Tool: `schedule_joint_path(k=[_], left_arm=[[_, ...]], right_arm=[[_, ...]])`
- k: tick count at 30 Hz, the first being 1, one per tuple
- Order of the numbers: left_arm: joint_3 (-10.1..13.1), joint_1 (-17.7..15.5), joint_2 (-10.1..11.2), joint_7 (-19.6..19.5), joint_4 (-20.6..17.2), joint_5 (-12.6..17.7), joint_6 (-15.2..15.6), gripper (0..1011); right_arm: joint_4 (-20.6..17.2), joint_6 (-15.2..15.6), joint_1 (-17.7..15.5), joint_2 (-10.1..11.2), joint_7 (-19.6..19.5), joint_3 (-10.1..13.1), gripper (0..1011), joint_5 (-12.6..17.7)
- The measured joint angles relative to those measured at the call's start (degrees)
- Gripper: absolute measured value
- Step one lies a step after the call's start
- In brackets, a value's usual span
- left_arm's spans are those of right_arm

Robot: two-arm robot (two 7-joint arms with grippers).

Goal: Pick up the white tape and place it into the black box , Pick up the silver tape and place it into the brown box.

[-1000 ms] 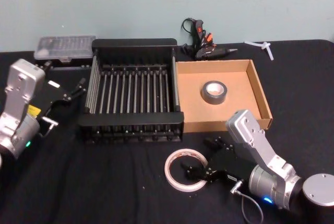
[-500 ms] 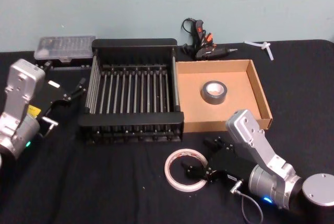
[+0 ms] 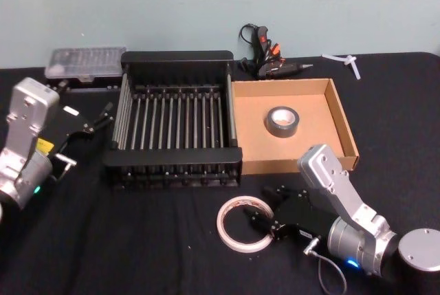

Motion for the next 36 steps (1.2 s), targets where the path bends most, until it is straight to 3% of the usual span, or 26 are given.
schedule_joint_path(k=[14, 26, 36], left_arm=[[0.0, 0.0, 0.0, 0.0, 0.0, 0.0, 0.0, 1001], [0.0, 0.0, 0.0, 0.0, 0.0, 0.0, 0.0, 1001], [0.0, 0.0, 0.0, 0.0, 0.0, 0.0, 0.0, 1001]], right_arm=[[0.0, 0.0, 0.0, 0.0, 0.0, 0.0, 113, 0.1], [-0.3, -0.4, -0.2, 0.2, 0.6, 0.3, 90, 0.6], [-2.8, -1.6, -0.7, 1.9, 2.4, 0.8, 90, 2.1]])
